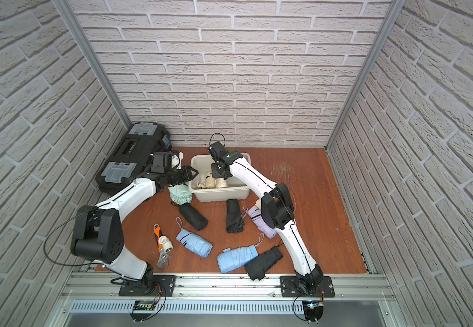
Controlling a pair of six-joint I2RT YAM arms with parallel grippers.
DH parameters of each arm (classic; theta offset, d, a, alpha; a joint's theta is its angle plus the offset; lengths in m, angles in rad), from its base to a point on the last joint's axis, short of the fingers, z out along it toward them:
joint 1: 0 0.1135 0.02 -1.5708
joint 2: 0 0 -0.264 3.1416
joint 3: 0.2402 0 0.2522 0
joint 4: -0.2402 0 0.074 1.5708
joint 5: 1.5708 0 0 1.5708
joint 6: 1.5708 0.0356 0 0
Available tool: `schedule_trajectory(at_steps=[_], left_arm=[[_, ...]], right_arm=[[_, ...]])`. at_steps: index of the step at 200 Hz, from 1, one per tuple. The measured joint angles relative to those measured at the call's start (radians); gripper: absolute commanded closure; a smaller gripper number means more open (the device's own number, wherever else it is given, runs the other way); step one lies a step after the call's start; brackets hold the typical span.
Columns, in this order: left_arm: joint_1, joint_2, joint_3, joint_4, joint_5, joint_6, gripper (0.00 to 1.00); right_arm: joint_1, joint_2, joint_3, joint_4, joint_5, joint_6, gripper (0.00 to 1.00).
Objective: Put the umbrella into the storage box
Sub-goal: Place the umbrella in the storage box.
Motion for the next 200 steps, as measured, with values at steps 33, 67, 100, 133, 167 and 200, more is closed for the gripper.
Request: schedule_trajectory(at_steps=[33, 67, 100, 133, 167, 200], left_arm=[[-0.003, 0.003, 0.006, -0.003, -0.008, 0.001, 0.51], [-0.007, 0.003, 0.006, -0.003, -0.016, 0.003, 0.36], [-0.007, 0.003, 0.006, -0.002, -0.024, 0.003, 0.23], [-0.007, -0.011, 0.006, -0.001, -0.048, -0.006, 0.14], [-0.007, -0.071, -0.003, 0.018, -0.092, -0.037, 0.12], [-0.001, -0.16, -0.028, 0.026, -0.145, -0.098, 0.12]], right_arm=[[-0.002, 0.021, -0.032, 0.012, -0.009, 0.015, 0.93], [-0.007, 0.047, -0.032, 0.032, -0.027, 0.039, 0.79], [-0.01, 0.06, -0.053, 0.055, -0.032, 0.063, 0.49], [-0.01, 0.053, -0.118, 0.1, -0.016, 0.071, 0.06], [-0.01, -0.008, -0.174, 0.114, -0.002, 0.055, 0.01], [0.0, -0.196, -0.309, 0.169, 0.015, 0.026, 0.01]])
